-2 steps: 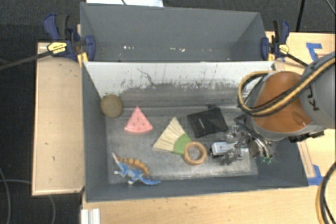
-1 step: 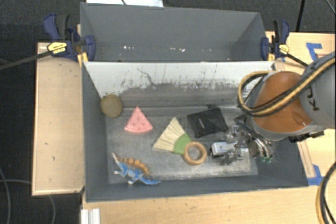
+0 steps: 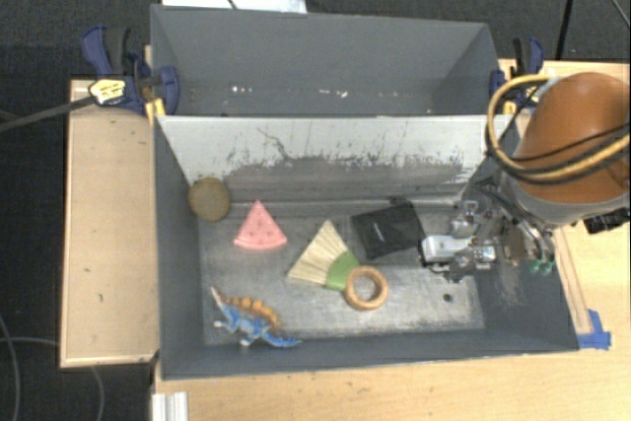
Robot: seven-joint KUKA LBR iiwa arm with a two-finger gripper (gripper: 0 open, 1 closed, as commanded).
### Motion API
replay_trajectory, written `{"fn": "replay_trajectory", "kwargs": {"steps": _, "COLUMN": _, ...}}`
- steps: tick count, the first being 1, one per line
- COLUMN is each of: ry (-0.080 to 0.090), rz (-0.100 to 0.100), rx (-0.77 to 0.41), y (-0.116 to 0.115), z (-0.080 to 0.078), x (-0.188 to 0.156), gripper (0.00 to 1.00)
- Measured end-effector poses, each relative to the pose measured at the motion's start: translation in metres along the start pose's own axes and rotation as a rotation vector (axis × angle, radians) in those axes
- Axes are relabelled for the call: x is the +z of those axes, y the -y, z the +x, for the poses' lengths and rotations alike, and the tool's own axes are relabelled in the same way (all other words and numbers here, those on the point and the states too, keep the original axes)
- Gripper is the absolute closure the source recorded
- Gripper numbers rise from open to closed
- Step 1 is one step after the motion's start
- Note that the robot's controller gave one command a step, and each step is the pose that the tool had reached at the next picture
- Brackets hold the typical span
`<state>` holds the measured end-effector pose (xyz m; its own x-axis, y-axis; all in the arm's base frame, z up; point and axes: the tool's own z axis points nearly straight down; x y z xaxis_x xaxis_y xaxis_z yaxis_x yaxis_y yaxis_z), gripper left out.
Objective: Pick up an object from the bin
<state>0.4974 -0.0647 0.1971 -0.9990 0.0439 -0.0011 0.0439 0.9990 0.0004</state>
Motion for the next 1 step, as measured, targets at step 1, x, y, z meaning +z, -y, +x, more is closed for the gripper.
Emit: {"fn": "replay_trajectory", "kwargs": {"steps": 1, "ry": 0.0, "rz": 0.0, "rx": -0.001, "y": 0.0, "z": 0.0001, "x": 0.0001, "gripper": 1.0}}
